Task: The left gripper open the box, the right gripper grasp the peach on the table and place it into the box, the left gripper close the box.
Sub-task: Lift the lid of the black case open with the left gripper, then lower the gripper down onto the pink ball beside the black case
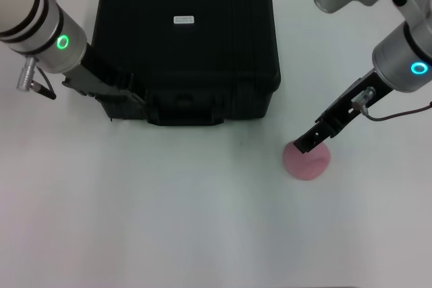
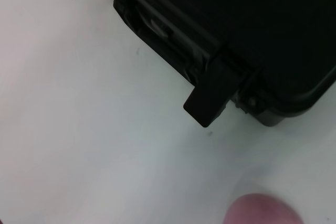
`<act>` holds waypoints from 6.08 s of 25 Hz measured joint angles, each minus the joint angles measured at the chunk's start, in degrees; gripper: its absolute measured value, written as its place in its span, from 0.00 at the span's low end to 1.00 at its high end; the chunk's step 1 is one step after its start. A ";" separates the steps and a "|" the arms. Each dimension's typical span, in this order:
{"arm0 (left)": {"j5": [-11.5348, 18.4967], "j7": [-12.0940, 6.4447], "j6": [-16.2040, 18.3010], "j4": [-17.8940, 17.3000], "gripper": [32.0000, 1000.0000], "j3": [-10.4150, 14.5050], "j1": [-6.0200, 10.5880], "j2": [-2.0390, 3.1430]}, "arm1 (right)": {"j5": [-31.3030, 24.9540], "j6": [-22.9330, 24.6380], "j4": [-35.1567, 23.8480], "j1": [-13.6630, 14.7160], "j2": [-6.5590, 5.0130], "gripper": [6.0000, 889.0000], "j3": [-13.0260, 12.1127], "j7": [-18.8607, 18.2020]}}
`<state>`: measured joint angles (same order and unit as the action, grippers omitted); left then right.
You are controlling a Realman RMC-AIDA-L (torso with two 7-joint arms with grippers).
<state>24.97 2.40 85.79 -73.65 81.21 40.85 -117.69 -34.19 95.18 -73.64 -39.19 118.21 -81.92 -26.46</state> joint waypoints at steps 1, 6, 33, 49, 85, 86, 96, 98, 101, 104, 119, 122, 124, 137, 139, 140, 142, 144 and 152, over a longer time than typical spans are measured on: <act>-0.03 -0.04 0.05 0.00 0.78 0.00 0.06 0.00 | 0.00 0.00 0.00 -0.01 0.00 0.96 0.00 0.00; -0.11 -0.04 0.12 0.02 0.71 0.15 0.29 0.01 | 0.00 0.00 -0.01 -0.01 0.01 0.96 0.00 0.00; -0.08 -0.33 1.97 -1.11 0.47 -0.31 1.01 0.26 | 0.00 0.00 1.05 -0.19 0.00 0.96 0.04 0.05; -2.25 -0.25 7.55 -8.51 0.47 -1.01 1.66 0.40 | 0.00 0.00 1.31 -0.45 0.00 0.96 -0.08 -0.08; -5.77 -2.30 11.85 -14.89 0.47 -5.12 5.22 0.50 | 0.00 -0.55 3.60 -1.88 0.00 0.96 -0.44 -0.18; -5.87 -2.45 11.94 -14.89 0.47 -5.35 5.31 0.48 | 0.00 -0.55 3.60 -1.89 0.01 0.96 -0.44 -0.18; -6.10 -3.60 12.37 -14.89 0.47 -7.24 6.33 0.49 | 0.00 -0.53 4.70 -2.32 -0.08 0.96 -0.44 -0.21; -6.14 -3.72 12.59 -14.89 0.47 -7.29 6.77 0.53 | 0.00 -0.52 5.15 -2.39 -0.09 0.96 -0.44 -0.26; -6.19 -3.80 12.91 -14.87 0.47 -7.36 7.45 0.54 | 0.00 -0.52 5.27 -2.40 -0.09 0.96 -0.44 -0.27; -6.20 -3.93 12.97 -14.86 0.47 -7.91 7.98 0.55 | 0.00 -0.52 5.27 -2.40 -0.09 0.96 -0.44 -0.27; -6.19 -5.71 13.11 -15.44 0.47 -11.42 9.76 0.52 | 0.00 -0.61 5.89 -2.52 -0.08 0.96 -0.35 -0.26; -6.14 -6.40 13.10 -15.47 0.47 -12.75 10.01 0.53 | 0.00 -0.62 5.89 -2.59 -0.09 0.96 -0.35 -0.26; -6.13 -6.65 13.10 -15.47 0.47 -13.10 10.15 0.53 | 0.00 -0.61 5.89 -2.60 -0.09 0.96 -0.31 -0.26; -6.10 -7.73 12.77 -15.65 0.47 -14.82 10.88 0.53 | 2.14 -0.61 5.88 -2.77 -0.08 0.96 0.12 -0.26; -6.07 -7.86 12.80 -15.66 0.47 -15.21 10.90 0.52 | 2.14 -0.61 5.88 -2.81 -0.08 0.96 0.12 -0.26; -6.06 -7.88 12.83 -15.66 0.47 -15.32 10.90 0.52 | 2.14 -0.61 5.88 -2.83 -0.09 0.96 0.11 -0.26; -6.06 -7.95 12.87 -15.66 0.47 -15.37 10.91 0.52 | 2.14 -0.69 5.98 -2.83 -0.09 0.96 0.10 -0.26; -6.06 -7.99 12.90 -15.66 0.47 -15.34 10.92 0.51 | 2.14 -1.19 6.59 -2.91 -0.08 0.96 0.09 -0.26; -6.06 -8.02 12.96 -15.66 0.47 -15.05 11.01 0.40 | 2.11 -6.97 14.30 -4.23 -0.08 0.96 -0.10 -1.84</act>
<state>18.90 -5.62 98.75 -89.31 66.16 51.86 -117.29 -32.08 88.21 -59.35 -43.41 118.13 -82.01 -28.30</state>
